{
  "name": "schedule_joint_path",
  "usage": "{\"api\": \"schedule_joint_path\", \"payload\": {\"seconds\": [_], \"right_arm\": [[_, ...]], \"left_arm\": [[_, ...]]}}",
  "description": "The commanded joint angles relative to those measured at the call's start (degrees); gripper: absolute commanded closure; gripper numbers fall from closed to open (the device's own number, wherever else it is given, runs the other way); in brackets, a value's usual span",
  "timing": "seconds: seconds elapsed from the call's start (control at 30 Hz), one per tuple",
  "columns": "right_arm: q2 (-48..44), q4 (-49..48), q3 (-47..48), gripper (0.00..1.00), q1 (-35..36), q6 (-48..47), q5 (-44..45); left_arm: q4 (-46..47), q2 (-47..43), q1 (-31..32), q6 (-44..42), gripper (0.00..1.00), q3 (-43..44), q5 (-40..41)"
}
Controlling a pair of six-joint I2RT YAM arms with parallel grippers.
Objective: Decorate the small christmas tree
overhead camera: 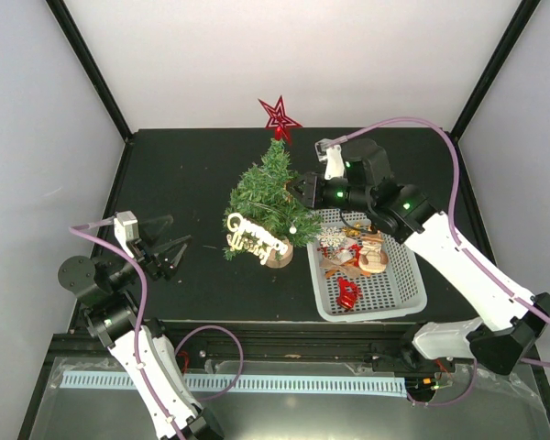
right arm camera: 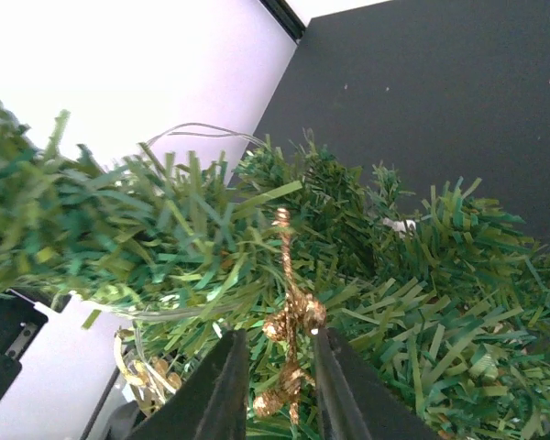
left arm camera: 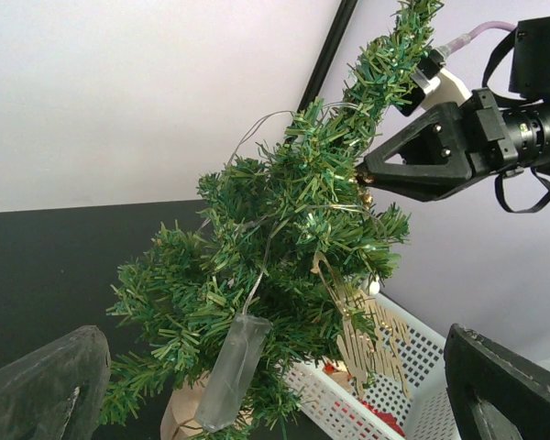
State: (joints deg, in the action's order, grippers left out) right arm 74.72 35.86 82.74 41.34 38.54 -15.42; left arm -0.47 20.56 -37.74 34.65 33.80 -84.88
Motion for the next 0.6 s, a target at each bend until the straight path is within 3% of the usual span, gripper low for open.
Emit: {"api": "schedule_joint_path", "payload": {"seconds": [0.0,0.4,0.57], "right_arm": [[-2.94,-1.89,-0.39,0.75,0.25,-0.23,0.68],[-6.35,1.83,-1.37,0.64,0.31,-2.85,7.26],[-9.46,4.66,-5.68,0.62,0.32,-4.24,15.56]], "left_arm": [[1.05,-1.06,0.09,0.15,0.01,0.04,-0.32],[0.92,-1.31,0.07,0.15,0.01,-0.05,-0.22],[0.88,-1.31,0.06,0.19,0.01,-0.05,-0.37]]}}
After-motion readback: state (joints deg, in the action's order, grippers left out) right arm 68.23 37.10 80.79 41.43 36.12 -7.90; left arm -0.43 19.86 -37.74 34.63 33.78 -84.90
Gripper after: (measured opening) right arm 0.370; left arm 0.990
